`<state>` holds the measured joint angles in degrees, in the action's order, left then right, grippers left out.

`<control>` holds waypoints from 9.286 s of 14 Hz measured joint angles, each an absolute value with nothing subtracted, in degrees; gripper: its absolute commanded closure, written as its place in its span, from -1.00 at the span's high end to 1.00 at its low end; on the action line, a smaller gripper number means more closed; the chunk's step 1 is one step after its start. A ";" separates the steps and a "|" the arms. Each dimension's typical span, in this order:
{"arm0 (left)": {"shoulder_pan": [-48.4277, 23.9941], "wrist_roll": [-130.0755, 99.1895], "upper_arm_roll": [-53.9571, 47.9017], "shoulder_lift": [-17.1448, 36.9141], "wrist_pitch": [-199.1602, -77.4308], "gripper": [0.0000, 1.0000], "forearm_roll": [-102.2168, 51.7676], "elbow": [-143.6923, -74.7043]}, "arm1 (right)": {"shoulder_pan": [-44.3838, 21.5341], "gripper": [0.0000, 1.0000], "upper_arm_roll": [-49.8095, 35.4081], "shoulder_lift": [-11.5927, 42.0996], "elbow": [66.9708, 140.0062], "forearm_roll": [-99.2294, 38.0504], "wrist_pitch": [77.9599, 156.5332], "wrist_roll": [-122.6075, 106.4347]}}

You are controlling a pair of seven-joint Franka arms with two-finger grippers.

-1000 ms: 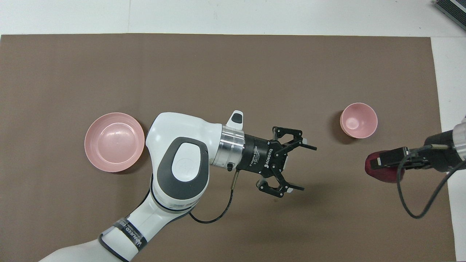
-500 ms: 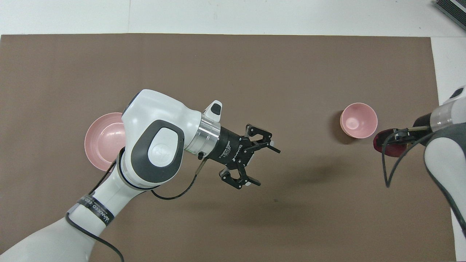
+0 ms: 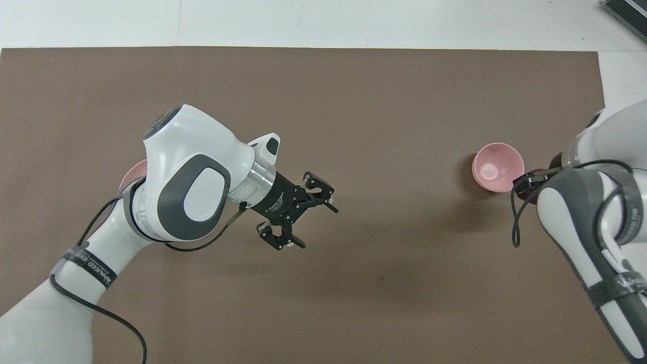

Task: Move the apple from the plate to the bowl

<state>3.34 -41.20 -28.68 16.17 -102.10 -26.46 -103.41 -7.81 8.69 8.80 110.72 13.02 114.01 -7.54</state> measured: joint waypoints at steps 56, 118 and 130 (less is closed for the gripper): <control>6.23 -3.94 -10.02 0.93 -87.28 1.00 0.07 -90.88 | -9.91 1.00 8.57 18.29 107.69 16.42 122.71 -7.52; -4.93 0.12 3.61 -2.28 -85.13 1.00 -2.17 -89.11 | -6.26 1.00 6.64 -4.73 90.65 2.43 84.94 -1.70; -4.93 0.12 3.72 -2.28 -85.05 1.00 -2.17 -89.11 | -5.74 1.00 6.53 -4.73 90.65 2.43 84.94 -1.70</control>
<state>-4.93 0.12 3.72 -2.28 -85.05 -2.17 -89.11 -5.74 6.53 -4.73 90.65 2.43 84.94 -1.70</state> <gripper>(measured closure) 0.000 0.000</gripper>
